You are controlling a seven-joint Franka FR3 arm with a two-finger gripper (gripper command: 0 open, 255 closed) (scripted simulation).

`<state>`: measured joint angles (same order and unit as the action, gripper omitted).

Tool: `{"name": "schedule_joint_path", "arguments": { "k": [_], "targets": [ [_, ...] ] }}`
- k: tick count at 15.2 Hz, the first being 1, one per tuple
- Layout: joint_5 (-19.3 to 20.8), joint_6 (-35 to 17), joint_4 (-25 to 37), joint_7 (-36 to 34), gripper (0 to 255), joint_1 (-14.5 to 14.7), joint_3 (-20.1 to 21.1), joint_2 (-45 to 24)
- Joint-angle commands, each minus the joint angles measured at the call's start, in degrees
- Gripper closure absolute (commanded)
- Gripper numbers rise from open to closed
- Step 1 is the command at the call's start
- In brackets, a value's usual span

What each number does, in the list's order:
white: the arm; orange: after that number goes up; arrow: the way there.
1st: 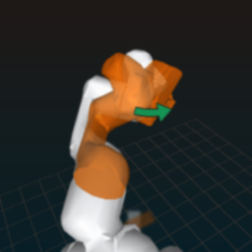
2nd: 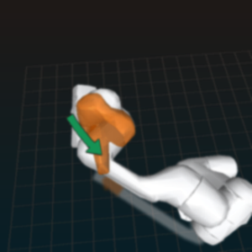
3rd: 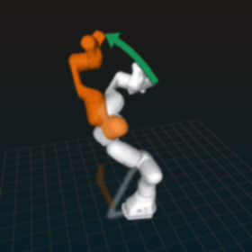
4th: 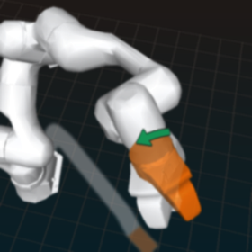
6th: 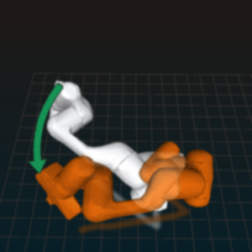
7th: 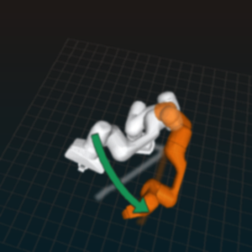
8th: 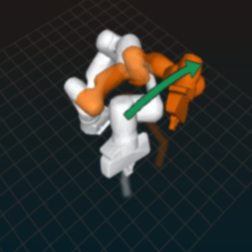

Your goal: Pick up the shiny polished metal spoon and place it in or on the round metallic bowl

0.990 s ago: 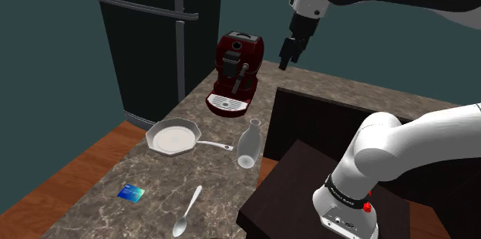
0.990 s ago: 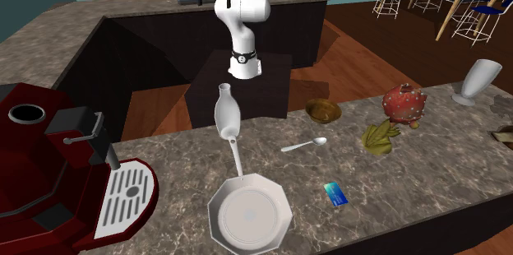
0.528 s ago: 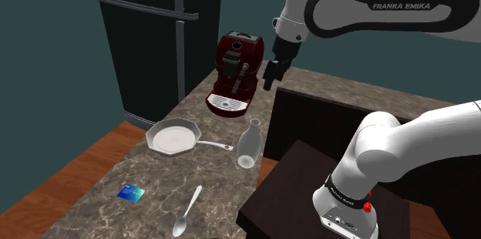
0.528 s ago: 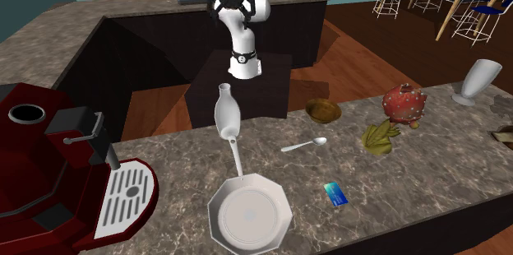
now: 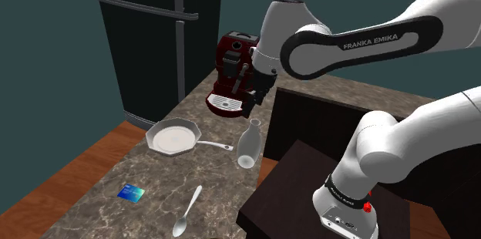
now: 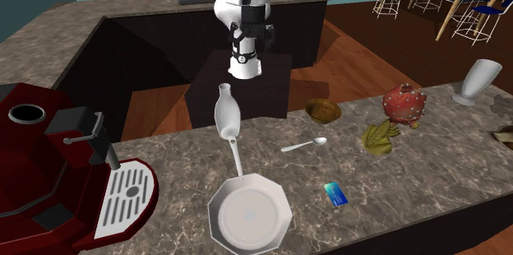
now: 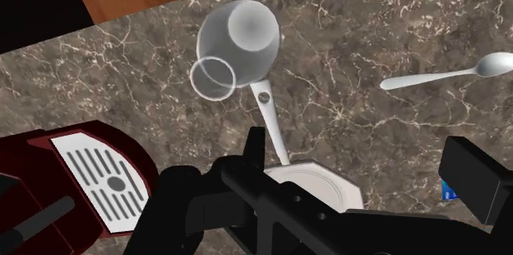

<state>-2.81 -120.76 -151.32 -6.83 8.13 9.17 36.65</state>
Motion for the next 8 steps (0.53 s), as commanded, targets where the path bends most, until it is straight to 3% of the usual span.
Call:
{"name": "schedule_joint_path", "arguments": {
  "k": [1, 8],
  "targets": [
    [-0.58, -3.45, -0.90, -1.02, 0, 0.83, 1.45, -2.24],
    [-1.03, -17.12, -2.14, -6.34, 0, 2.92, 7.89, -14.08]
  ]
}}
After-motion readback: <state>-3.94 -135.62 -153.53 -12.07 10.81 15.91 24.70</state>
